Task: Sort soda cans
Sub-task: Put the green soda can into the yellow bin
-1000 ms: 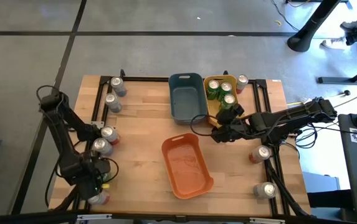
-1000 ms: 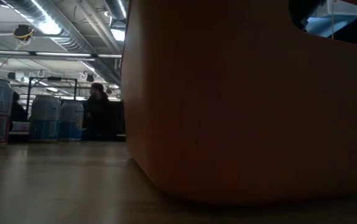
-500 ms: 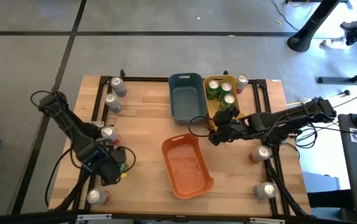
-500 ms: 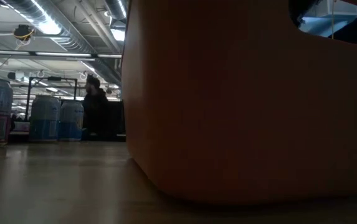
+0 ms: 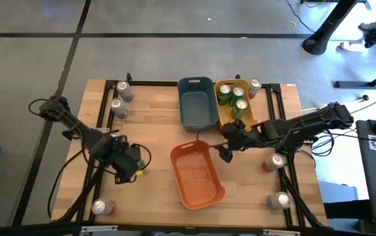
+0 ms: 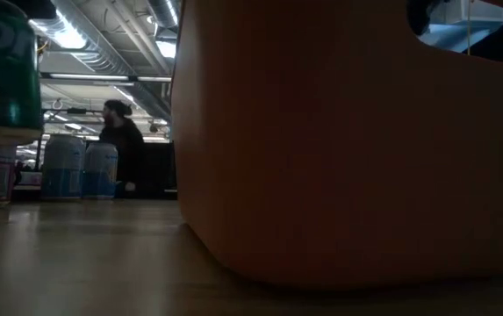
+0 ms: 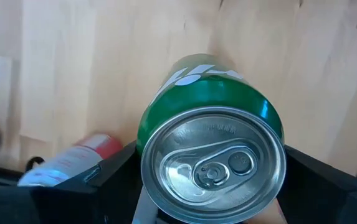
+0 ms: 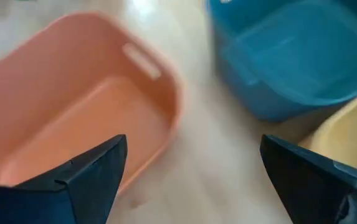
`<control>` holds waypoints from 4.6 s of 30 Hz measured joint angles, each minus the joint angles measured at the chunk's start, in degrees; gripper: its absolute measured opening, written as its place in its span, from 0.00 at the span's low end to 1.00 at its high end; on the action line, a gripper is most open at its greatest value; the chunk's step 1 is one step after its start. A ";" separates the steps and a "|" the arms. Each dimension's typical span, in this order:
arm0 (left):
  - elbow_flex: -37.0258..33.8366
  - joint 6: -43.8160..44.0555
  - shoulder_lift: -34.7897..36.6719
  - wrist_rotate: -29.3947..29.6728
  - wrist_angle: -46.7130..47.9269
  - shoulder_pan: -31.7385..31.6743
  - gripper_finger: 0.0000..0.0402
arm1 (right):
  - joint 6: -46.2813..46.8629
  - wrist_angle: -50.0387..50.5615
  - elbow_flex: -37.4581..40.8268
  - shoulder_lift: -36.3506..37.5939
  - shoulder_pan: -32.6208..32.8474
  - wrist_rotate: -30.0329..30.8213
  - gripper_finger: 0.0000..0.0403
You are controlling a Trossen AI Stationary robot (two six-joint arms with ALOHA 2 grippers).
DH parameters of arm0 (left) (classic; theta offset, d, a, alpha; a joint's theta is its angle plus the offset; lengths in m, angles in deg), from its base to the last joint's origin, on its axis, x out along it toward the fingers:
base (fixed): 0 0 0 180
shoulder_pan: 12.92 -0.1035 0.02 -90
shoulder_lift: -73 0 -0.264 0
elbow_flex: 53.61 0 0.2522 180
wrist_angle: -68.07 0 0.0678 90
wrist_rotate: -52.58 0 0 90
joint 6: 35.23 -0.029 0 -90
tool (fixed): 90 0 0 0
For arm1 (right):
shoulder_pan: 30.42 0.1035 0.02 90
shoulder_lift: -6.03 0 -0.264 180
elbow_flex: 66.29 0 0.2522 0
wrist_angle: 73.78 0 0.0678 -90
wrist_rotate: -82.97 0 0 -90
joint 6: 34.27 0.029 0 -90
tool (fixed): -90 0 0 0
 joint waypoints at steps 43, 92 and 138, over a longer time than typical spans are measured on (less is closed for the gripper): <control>1.67 3.04 1.13 -3.59 -7.46 1.64 0.71 | 5.67 -21.85 2.84 -24.45 3.05 -1.89 0.34; 5.42 -33.08 -3.92 2.06 -31.74 -22.41 0.71 | -7.62 -25.21 2.54 -16.82 6.32 -2.40 0.34; 35.21 -48.26 -41.82 -6.21 -11.58 -26.72 0.83 | -1.52 -38.91 26.67 1.18 9.50 22.38 0.34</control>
